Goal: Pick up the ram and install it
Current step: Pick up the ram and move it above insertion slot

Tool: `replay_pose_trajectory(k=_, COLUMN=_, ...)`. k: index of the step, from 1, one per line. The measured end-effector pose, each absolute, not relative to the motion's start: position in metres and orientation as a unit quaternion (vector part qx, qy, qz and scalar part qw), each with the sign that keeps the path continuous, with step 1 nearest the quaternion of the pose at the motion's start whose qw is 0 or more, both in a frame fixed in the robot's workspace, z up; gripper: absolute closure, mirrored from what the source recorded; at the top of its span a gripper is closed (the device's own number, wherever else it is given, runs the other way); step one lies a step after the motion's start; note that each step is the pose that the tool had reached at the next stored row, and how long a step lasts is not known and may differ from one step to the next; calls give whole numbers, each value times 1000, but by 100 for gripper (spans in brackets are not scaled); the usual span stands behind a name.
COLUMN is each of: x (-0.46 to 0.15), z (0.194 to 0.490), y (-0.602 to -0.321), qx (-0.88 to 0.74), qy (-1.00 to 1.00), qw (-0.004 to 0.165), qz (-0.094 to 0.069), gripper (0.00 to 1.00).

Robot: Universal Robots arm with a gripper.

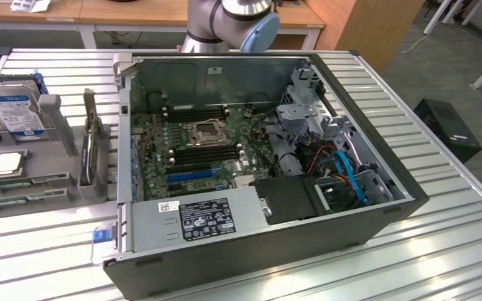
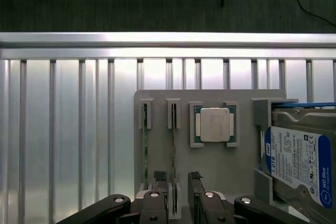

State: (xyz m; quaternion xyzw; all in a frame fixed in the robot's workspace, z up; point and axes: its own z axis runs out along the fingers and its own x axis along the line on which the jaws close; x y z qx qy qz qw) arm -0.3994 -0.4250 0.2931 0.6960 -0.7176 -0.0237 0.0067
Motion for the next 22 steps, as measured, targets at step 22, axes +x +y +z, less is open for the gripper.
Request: replay_pose_trajectory(k=22, x=-399, z=253, y=-425, qx=696, qy=-718, qw=7, qz=-24, gripper=70)
